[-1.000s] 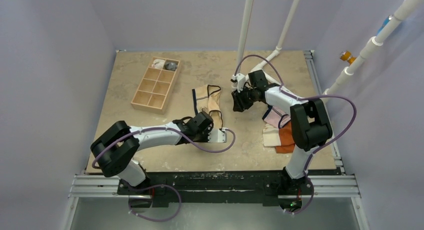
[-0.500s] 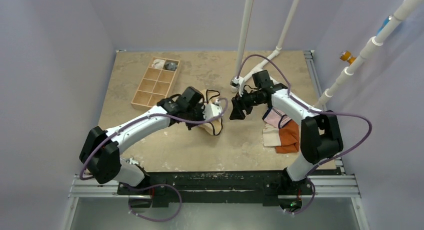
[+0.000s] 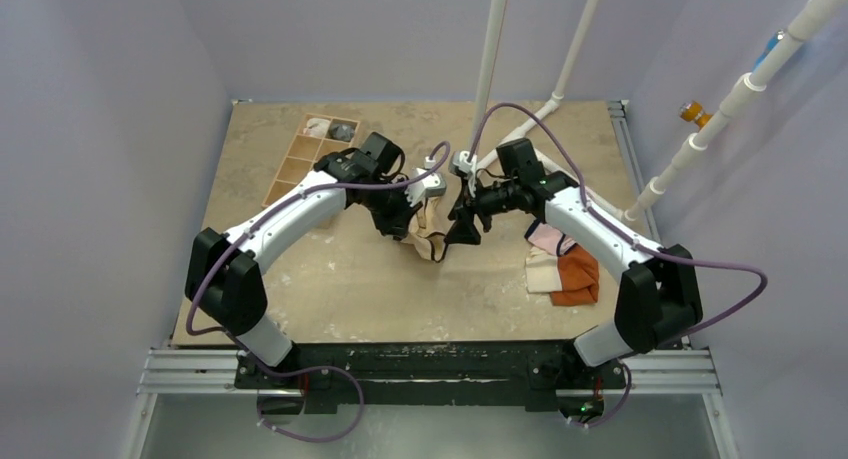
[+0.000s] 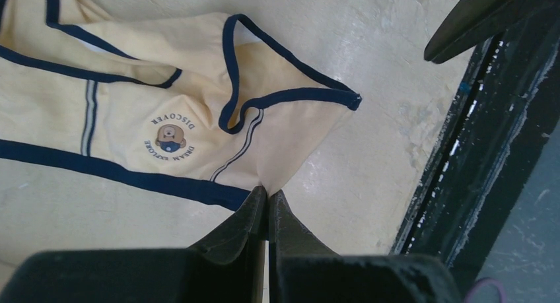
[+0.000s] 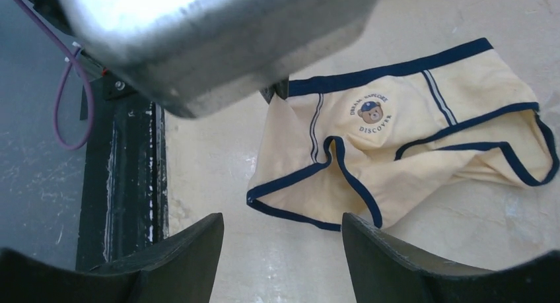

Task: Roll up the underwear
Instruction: Flatten out the underwear at the center of the board.

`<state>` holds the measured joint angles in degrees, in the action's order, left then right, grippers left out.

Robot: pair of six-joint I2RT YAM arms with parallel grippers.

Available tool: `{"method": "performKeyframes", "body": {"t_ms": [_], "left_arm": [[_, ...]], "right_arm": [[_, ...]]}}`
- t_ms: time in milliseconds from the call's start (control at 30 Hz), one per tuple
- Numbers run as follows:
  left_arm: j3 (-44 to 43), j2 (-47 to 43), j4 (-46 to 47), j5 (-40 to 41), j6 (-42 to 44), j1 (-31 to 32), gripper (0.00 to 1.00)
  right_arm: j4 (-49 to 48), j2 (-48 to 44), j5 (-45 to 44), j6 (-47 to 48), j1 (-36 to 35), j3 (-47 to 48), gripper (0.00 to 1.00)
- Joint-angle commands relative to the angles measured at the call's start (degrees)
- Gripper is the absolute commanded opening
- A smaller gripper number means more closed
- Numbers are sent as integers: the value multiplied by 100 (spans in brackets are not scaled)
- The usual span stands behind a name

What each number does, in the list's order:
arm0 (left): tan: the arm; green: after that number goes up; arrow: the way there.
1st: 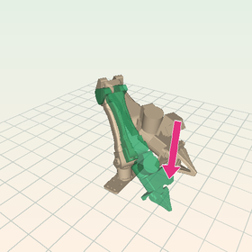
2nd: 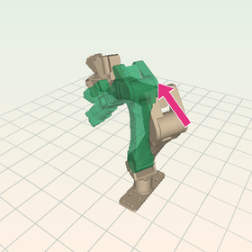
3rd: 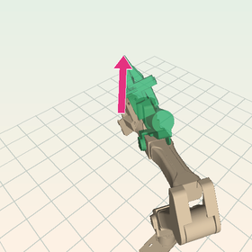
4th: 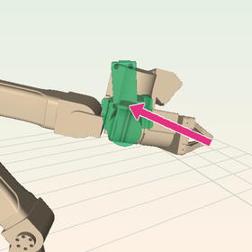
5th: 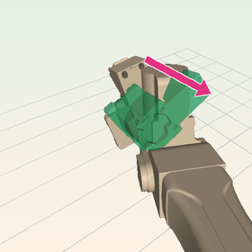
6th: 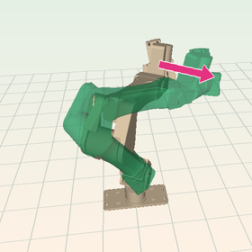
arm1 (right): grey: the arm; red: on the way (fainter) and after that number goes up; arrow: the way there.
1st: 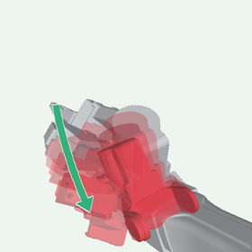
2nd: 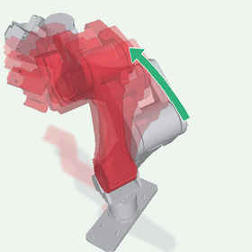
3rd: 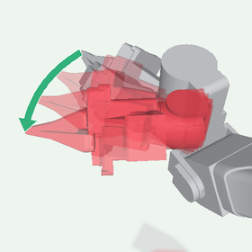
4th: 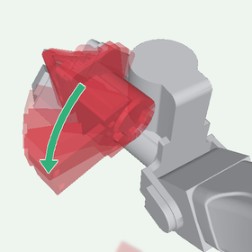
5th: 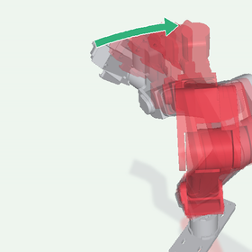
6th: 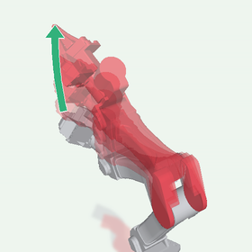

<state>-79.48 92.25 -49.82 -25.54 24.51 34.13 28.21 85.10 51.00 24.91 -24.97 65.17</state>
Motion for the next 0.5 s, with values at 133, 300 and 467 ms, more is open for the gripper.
{"method": "performKeyframes", "body": {"t_ms": [133, 300, 467], "left_arm": [[-494, 140, -462, -828, -331, -186, 0], [-622, 227, -556, -1352, -500, -399, 0], [-630, 249, -573, -1659, -553, -550, 0]], "right_arm": [[-844, 52, -184, -213, -577, -288, 69], [-1373, -99, -355, -523, -629, -597, 69], [-1561, -37, -482, -559, -710, -663, 69]]}}
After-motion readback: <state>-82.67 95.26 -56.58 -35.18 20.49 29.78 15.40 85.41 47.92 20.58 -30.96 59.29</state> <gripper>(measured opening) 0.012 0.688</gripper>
